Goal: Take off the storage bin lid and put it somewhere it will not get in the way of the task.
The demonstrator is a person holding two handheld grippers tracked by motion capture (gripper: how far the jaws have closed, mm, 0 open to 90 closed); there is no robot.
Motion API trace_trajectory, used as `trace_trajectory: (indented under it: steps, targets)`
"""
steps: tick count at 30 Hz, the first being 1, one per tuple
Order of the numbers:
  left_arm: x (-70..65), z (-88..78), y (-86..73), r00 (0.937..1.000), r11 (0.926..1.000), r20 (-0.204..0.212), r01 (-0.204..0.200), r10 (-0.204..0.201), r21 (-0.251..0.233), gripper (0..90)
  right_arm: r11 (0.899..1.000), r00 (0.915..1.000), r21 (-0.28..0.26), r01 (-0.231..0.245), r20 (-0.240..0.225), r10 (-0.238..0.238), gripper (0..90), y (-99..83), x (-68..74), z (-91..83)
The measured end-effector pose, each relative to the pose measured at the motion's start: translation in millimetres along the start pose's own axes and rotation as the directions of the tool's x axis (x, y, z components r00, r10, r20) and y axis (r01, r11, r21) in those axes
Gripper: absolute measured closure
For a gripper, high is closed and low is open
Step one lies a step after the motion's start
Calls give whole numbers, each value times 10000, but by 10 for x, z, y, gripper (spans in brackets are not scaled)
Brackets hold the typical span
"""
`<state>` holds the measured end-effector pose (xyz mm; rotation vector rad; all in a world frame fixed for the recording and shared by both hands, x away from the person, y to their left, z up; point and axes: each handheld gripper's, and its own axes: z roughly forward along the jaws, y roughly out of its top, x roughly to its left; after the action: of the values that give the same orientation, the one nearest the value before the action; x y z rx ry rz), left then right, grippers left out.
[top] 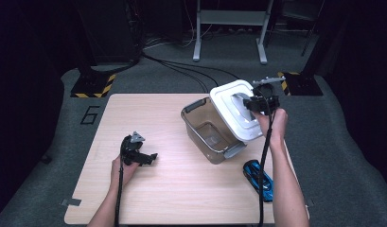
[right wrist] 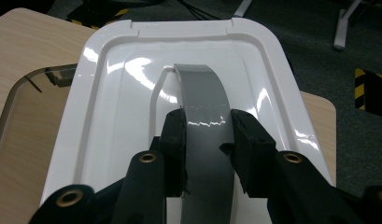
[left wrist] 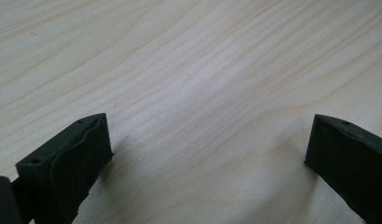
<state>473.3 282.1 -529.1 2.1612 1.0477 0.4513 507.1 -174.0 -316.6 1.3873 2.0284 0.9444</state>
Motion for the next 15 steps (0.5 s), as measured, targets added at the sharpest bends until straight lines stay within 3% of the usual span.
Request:
trace_trajectory:
  steps: [15]
  targets:
    - [1,-1,0,10000,10000,3,-16,16,13,1,9980,9951,62,-634,761,628,671,-125,-338,-8]
